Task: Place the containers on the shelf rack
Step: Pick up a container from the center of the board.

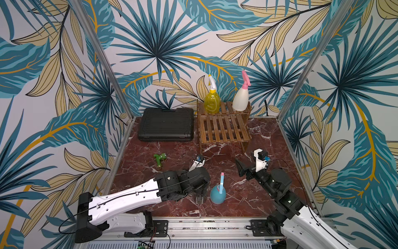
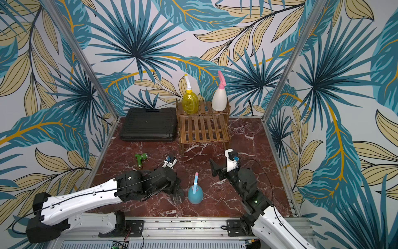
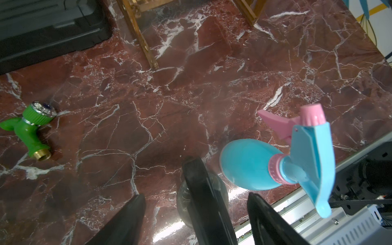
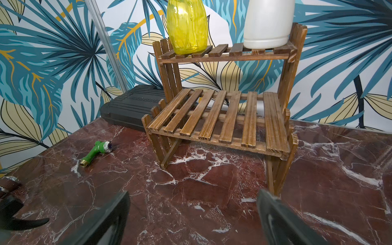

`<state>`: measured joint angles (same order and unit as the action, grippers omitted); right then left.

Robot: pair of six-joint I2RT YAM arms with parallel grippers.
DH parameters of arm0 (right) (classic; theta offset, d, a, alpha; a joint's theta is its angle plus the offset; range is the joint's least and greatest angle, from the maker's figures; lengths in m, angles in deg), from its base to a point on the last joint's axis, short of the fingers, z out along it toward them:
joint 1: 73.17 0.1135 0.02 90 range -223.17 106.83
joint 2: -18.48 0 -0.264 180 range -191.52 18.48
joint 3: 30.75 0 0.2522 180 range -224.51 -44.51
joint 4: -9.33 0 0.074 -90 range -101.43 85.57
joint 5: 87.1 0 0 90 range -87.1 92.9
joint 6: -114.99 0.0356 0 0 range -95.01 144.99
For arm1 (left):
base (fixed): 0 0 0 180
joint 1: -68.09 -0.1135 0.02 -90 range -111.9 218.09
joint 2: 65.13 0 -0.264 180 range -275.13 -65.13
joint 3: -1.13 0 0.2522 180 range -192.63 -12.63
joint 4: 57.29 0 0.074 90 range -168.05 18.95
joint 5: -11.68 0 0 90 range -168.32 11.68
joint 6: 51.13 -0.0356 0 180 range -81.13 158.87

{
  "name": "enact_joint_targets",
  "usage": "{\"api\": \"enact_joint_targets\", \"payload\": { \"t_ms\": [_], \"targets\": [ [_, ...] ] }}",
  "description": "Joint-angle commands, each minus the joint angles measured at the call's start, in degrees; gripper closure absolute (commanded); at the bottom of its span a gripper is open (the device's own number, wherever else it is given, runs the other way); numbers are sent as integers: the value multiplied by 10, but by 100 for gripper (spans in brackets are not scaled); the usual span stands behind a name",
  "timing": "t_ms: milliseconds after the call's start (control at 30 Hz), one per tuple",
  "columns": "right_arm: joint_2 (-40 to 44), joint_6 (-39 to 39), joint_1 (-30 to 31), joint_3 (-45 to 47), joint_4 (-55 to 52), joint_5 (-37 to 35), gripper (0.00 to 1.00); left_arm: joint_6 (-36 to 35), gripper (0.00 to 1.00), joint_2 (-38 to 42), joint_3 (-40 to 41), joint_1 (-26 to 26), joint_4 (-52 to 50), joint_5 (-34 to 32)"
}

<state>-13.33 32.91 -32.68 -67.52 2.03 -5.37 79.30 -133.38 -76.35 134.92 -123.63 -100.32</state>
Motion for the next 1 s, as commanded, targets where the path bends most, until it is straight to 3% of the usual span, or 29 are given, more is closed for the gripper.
{"api": "enact_joint_targets", "payload": {
  "t_ms": [0, 300, 467, 600, 700, 967],
  "targets": [
    [8, 10, 2, 18, 1, -19, 1, -1, 22, -8, 8, -12, 21, 23],
    [3, 12, 2, 28, 8, -31, 1, -5, 37, -63, -7, -21, -11, 70],
    [0, 12, 2, 34, 18, -40, 1, -7, 49, -76, -16, -21, -36, 72],
    [-7, 13, 2, 29, 15, -45, 1, -18, 67, -75, -16, -21, -38, 67],
    [-8, 15, 1, 29, 15, -45, 1, -30, 75, -72, -26, -21, -55, 49],
    [-2, 15, 2, 8, 7, -48, 1, -94, 80, -38, -47, -48, -72, 19]
  ]
}}
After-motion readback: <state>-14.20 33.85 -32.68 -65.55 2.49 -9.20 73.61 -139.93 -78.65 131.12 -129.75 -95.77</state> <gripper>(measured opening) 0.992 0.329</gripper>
